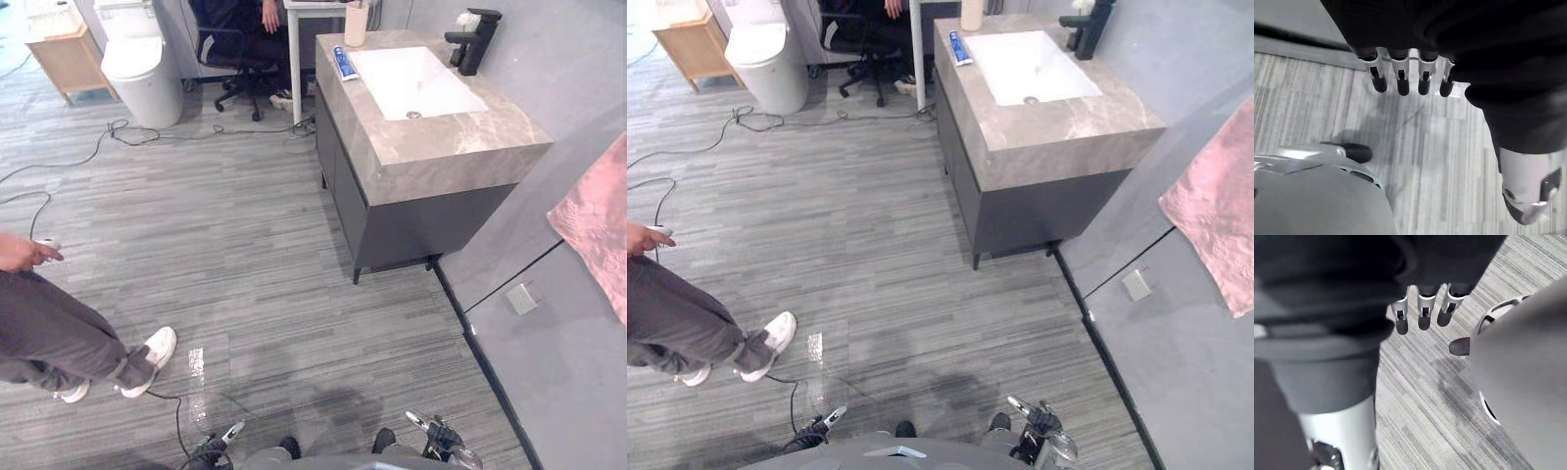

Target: Organize washtable

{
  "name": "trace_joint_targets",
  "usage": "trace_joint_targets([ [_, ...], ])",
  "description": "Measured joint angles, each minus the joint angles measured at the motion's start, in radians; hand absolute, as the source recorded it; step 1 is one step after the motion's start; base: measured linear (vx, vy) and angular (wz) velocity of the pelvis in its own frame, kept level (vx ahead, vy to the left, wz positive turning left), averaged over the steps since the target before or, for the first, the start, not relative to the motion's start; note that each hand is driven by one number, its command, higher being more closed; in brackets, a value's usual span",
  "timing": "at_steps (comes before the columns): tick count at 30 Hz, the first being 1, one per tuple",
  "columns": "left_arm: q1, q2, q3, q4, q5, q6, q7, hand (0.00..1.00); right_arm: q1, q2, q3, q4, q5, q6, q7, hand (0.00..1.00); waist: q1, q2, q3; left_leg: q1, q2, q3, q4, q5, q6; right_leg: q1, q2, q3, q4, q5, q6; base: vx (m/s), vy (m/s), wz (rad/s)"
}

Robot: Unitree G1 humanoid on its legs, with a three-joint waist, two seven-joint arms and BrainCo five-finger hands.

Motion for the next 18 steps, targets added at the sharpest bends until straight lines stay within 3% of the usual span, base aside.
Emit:
trace_joint_targets([
  [3, 0.002, -0.003, -0.014, 0.001, 0.000, -0.008, -0.007, 0.00, 0.003, -0.003, -0.044, 0.002, -0.001, 0.019, 0.009, 0.00, 0.000, 0.013, -0.014, 0.015, -0.019, 0.000, -0.064, 0.026, 0.012, -0.007, -0.006, 0.004, -0.022, 0.015, 0.010, 0.02, 0.060, -0.02],
  [8, -0.003, 0.002, 0.000, 0.018, -0.001, -0.020, -0.021, 0.00, -0.019, -0.002, -0.051, 0.032, -0.010, 0.021, 0.020, 0.00, 0.006, -0.001, -0.024, 0.011, -0.036, -0.037, -0.067, 0.023, 0.021, 0.004, -0.022, -0.034, -0.016, 0.007, 0.029, 0.07, 0.015, 0.17],
  [9, -0.004, 0.002, 0.001, 0.018, -0.001, -0.020, -0.022, 0.00, -0.022, -0.002, -0.057, 0.031, -0.010, 0.021, 0.020, 0.00, 0.006, -0.002, -0.023, 0.011, -0.042, -0.049, -0.067, 0.018, 0.028, 0.002, -0.036, -0.049, 0.006, -0.012, 0.032, 0.14, 0.060, 0.75],
  [11, -0.013, 0.006, -0.009, 0.020, -0.001, -0.020, -0.024, 0.00, -0.021, -0.005, -0.068, 0.028, 0.001, 0.020, 0.019, 0.00, -0.001, -0.012, -0.014, 0.016, -0.076, -0.118, -0.021, -0.040, 0.065, -0.007, -0.128, -0.100, 0.217, -0.095, 0.054, 0.16, 0.101, 1.01],
  [12, -0.013, 0.005, -0.017, 0.022, -0.002, -0.020, -0.022, 0.00, -0.023, -0.010, -0.064, 0.025, 0.003, 0.020, 0.019, 0.00, 0.003, -0.016, -0.010, 0.020, -0.078, -0.129, -0.009, -0.051, 0.075, -0.035, -0.151, -0.091, 0.303, -0.105, 0.033, 0.06, 0.163, 0.73],
  [13, -0.018, 0.005, -0.039, 0.020, -0.002, -0.021, -0.021, 0.00, -0.031, -0.013, -0.045, 0.002, 0.006, 0.005, 0.012, 0.00, 0.006, -0.003, -0.005, 0.033, -0.082, -0.147, 0.017, -0.071, 0.096, -0.123, -0.188, -0.023, 0.521, -0.094, -0.082, -0.04, 0.225, 0.30],
  [14, -0.015, 0.007, -0.059, 0.021, -0.004, -0.019, -0.017, 0.00, -0.045, -0.018, -0.016, -0.022, 0.045, -0.015, 0.014, 0.00, 0.006, 0.011, 0.012, 0.073, -0.075, -0.161, 0.037, -0.090, 0.124, -0.215, -0.182, 0.076, 0.682, -0.118, -0.093, -0.07, 0.198, 0.13],
  [16, -0.024, 0.019, -0.060, 0.022, -0.008, -0.018, -0.014, 0.00, -0.063, -0.004, 0.022, -0.023, 0.062, -0.028, 0.019, 0.00, -0.001, 0.007, 0.012, 0.089, -0.054, -0.169, 0.048, -0.120, 0.134, -0.298, -0.094, 0.122, 0.742, -0.201, -0.078, -0.18, 0.025, 0.03],
  [17, -0.057, 0.020, -0.059, 0.030, -0.008, -0.019, -0.014, 0.00, -0.061, 0.001, 0.021, -0.018, 0.072, -0.031, 0.019, 0.00, -0.006, -0.002, 0.019, 0.104, -0.041, -0.183, 0.044, -0.136, 0.141, -0.348, -0.019, 0.111, 0.689, -0.209, -0.088, -0.36, -0.056, 0.35],
  [18, -0.094, 0.020, -0.059, 0.039, -0.008, -0.019, -0.014, 0.00, -0.054, -0.002, 0.004, -0.007, 0.079, -0.030, 0.017, 0.00, -0.019, -0.015, 0.031, 0.127, -0.038, -0.207, 0.027, -0.144, 0.138, -0.378, 0.040, 0.085, 0.562, -0.195, -0.069, -0.37, -0.042, 0.55],
])
